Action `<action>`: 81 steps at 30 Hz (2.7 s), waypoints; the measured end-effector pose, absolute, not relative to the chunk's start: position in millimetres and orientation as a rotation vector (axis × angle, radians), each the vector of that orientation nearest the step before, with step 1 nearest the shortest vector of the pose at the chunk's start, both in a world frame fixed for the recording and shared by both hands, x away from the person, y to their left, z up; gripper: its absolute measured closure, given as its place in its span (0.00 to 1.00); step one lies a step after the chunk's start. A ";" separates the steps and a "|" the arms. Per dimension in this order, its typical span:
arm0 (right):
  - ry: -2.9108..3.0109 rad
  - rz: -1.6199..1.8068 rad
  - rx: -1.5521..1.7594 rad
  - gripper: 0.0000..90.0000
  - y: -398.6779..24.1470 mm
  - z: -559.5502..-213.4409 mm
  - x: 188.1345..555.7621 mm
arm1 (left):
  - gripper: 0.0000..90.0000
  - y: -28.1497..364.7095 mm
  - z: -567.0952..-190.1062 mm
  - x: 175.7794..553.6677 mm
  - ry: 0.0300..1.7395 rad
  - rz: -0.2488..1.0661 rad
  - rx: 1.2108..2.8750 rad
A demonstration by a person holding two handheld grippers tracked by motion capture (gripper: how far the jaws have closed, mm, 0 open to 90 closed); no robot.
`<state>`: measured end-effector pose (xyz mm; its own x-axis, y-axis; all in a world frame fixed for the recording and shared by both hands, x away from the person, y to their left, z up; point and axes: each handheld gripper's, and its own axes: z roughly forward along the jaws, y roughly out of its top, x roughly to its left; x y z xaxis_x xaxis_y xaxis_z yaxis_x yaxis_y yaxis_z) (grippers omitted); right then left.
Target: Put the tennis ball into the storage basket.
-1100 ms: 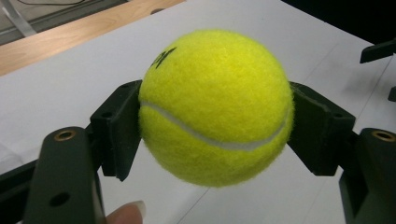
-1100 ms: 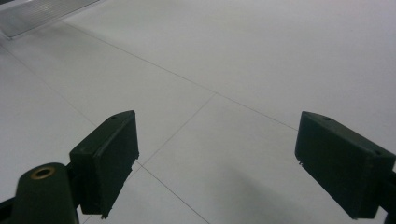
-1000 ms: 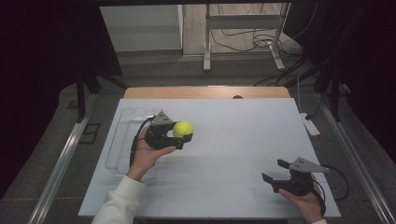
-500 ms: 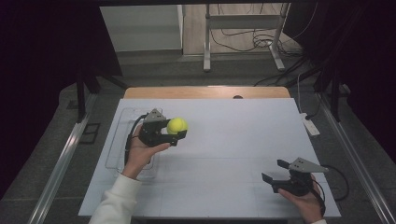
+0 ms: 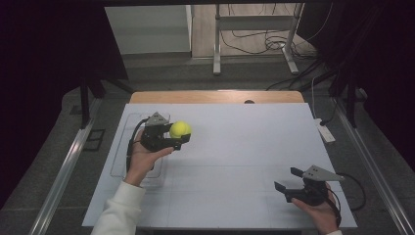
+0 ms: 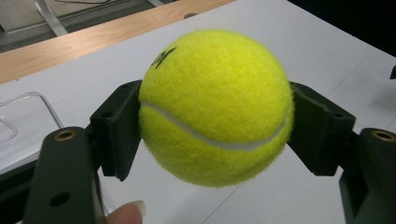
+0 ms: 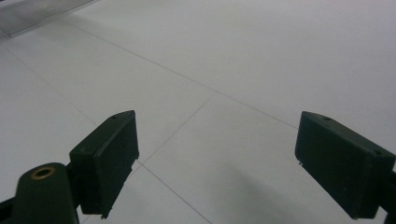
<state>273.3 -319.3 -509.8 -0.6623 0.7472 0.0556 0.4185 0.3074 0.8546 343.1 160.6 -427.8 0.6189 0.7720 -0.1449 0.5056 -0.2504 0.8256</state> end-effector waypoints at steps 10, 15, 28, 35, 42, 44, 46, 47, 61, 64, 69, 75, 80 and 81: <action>2.233 1.292 1.039 0.15 -318.4 -510.1 273.4 | 0.30 167.9 -429.5 346.7 1.039 0.369 1.915; 2.233 1.291 1.039 0.15 -318.6 -510.2 273.5 | 0.30 172.8 -429.8 348.4 1.056 0.375 1.904; 2.227 1.299 1.050 0.15 -320.1 -509.9 273.3 | 0.30 176.5 -427.8 358.7 1.089 0.392 1.900; 2.226 1.303 1.047 0.15 -320.9 -509.4 273.0 | 0.29 185.6 -426.6 365.0 1.135 0.408 1.890; 2.230 1.303 1.040 0.15 -319.8 -509.4 273.1 | 0.30 198.2 -425.7 369.8 1.177 0.420 1.875; 2.231 1.305 1.042 0.15 -319.6 -509.5 273.1 | 0.30 199.8 -425.7 370.6 1.185 0.420 1.874; 2.229 1.312 1.047 0.15 -319.8 -509.8 273.4 | 0.29 202.4 -425.6 372.0 1.194 0.426 1.875; 2.229 1.312 1.047 0.15 -319.8 -509.8 273.4 | 0.29 203.7 -425.5 372.6 1.198 0.428 1.875; 2.227 1.319 1.047 0.15 -320.1 -509.4 273.0 | 0.29 219.3 -428.1 385.1 1.272 0.455 1.884; 2.227 1.321 1.049 0.15 -320.2 -509.5 273.3 | 0.29 222.8 -428.1 388.6 1.286 0.467 1.893; 2.227 1.326 1.051 0.15 -320.4 -509.5 273.4 | 0.29 225.7 -427.9 391.6 1.303 0.475 1.899; 2.224 1.327 1.054 0.15 -321.2 -509.5 273.4 | 0.29 229.9 -425.8 395.0 1.318 0.483 1.899; 2.225 1.327 1.053 0.15 -320.7 -509.5 273.4 | 0.29 233.2 -425.6 397.9 1.337 0.485 1.898; 2.225 1.328 1.054 0.15 -320.8 -509.5 273.6 | 0.29 234.3 -426.0 398.7 1.343 0.486 1.895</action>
<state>273.6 -320.8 -509.5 -0.6656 0.7422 0.0788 0.4216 0.2867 0.8603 398.7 234.3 -426.0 0.3776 0.9191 -0.1124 0.6343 -0.1683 0.7545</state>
